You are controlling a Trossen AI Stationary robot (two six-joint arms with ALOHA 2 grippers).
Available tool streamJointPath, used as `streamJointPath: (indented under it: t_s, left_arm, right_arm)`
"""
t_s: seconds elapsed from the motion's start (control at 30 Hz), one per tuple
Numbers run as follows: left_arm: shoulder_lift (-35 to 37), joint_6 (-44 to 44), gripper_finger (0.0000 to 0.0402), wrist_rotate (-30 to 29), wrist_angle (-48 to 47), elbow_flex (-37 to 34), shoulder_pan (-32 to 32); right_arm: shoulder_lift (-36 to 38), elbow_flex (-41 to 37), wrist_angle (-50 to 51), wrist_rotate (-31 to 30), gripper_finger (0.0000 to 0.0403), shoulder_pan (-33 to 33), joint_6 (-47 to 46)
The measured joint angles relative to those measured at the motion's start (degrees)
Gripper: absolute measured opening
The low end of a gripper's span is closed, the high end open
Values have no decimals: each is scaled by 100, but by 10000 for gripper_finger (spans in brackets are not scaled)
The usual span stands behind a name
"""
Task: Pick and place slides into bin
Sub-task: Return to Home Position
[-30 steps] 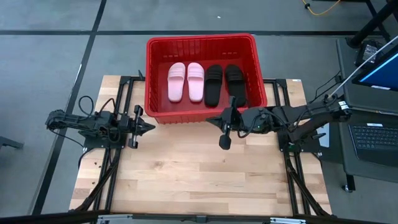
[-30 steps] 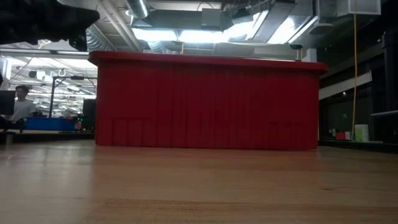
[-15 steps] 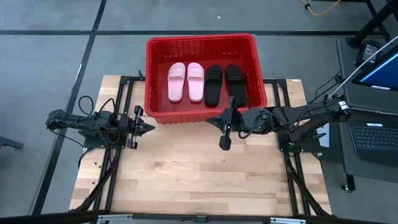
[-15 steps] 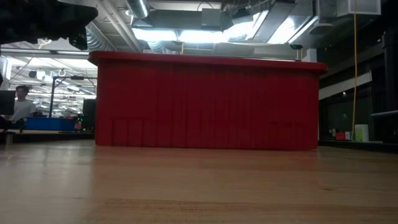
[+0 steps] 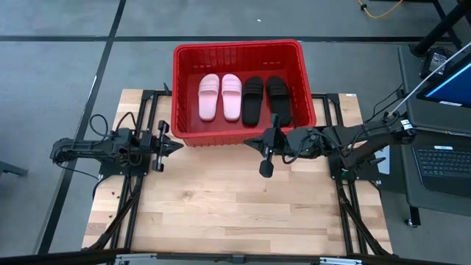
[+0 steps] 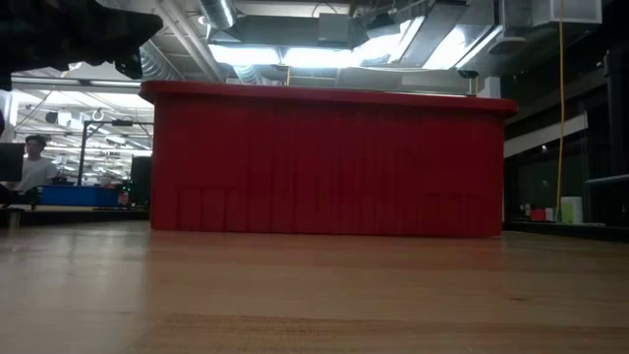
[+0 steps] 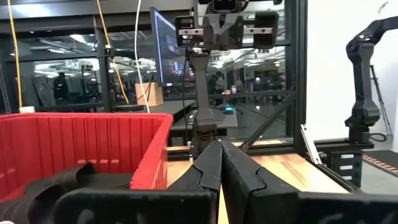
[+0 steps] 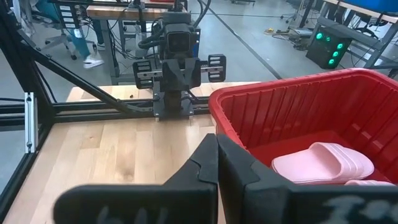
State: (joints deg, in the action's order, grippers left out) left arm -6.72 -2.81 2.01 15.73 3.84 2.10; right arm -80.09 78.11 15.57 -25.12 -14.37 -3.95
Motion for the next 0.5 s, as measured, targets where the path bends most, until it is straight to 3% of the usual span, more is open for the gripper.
streamJointPath:
  t_s: [0.13, 0.5]
  left_arm:
    - [20, 57, 1, 262, 1, 0, 125]
    - [41, 67, 1, 202, 835, -339, 140]
  right_arm:
    - [1, 0, 3, 0, 6, 0, -7]
    - [2, 0, 5, 4, 6, 0, -6]
